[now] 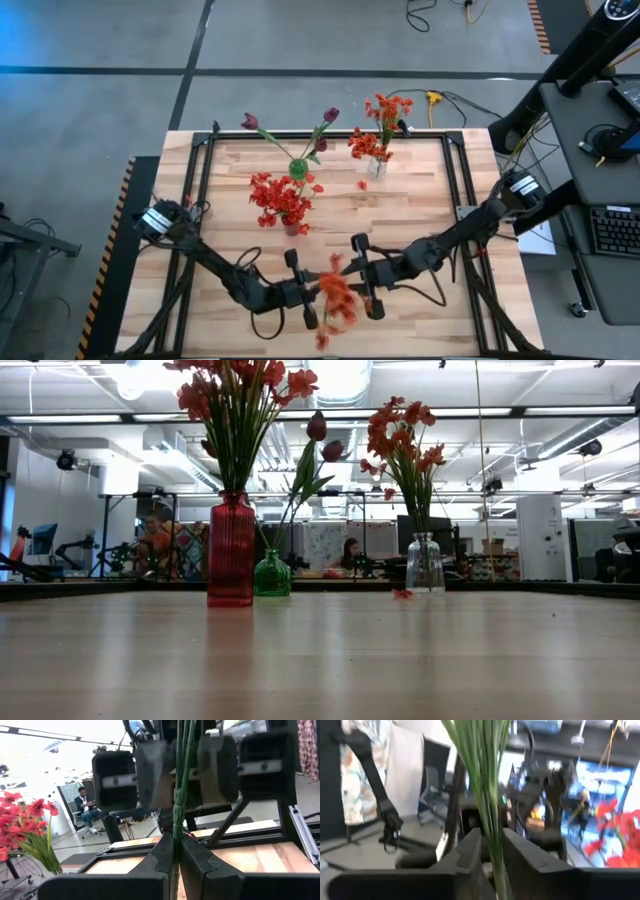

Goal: Sort flowers into vase by color
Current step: Put the orange flowers into the clear vase

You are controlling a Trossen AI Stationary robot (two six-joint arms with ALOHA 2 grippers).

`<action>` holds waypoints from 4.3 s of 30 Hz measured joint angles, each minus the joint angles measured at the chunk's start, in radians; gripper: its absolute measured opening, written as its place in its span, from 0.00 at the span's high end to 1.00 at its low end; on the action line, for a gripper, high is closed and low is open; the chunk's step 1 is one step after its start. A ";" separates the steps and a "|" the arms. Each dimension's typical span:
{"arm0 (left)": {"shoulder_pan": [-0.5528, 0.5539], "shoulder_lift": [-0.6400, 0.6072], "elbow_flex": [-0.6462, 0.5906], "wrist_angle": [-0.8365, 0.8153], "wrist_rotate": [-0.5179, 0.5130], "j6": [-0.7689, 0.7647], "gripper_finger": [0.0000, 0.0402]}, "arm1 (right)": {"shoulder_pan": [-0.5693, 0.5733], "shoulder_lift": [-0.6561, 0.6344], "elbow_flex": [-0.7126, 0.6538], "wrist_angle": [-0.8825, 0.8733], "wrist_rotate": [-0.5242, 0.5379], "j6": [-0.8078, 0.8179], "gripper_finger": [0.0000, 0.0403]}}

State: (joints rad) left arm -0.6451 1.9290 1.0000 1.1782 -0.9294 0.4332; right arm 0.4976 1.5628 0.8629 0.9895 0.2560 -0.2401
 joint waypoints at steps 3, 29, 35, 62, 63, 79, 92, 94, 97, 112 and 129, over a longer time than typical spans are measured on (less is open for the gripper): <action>-0.010 0.000 0.000 -0.001 -0.009 0.000 1.00 | 0.000 -0.036 0.000 -0.115 0.042 0.038 0.71; 0.001 0.000 0.000 -0.165 -0.058 -0.122 1.00 | 0.001 -0.090 0.001 -0.267 0.051 0.108 0.55; 0.001 -0.001 0.000 -0.169 -0.058 -0.125 1.00 | -0.001 -0.089 0.001 -0.266 0.051 0.090 0.58; 0.002 0.000 -0.001 -0.185 -0.057 -0.129 0.99 | -0.001 -0.090 0.001 -0.283 0.016 0.073 0.65; 0.002 0.000 -0.001 -0.185 -0.057 -0.129 0.99 | -0.001 -0.089 0.001 -0.282 0.014 0.077 0.62; 0.022 0.000 -0.001 -0.185 -0.056 -0.129 0.99 | -0.019 -0.083 0.001 -0.266 0.008 0.073 0.76; 0.011 -0.010 -0.001 -0.178 -0.054 -0.137 0.75 | -0.025 -0.138 0.001 -0.338 0.009 0.115 0.97; 0.001 -0.031 -0.001 -0.179 -0.057 -0.127 0.69 | -0.030 -0.184 0.001 -0.401 0.029 0.132 0.97; -0.023 -0.066 -0.001 -0.180 -0.057 -0.096 0.61 | -0.051 -0.264 0.001 -0.527 0.089 0.157 0.97; -0.060 -0.407 -0.002 -0.739 0.326 -0.097 0.64 | -0.251 -0.508 -0.167 -0.611 0.164 0.180 0.97; -0.071 -0.790 -0.116 -1.066 0.196 -0.128 0.66 | -0.387 -0.658 -0.439 -0.405 0.401 0.269 0.97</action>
State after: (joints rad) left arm -0.7162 1.1389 0.8839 0.1125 -0.7333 0.3056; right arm 0.1101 0.9044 0.4242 0.5845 0.6568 0.0288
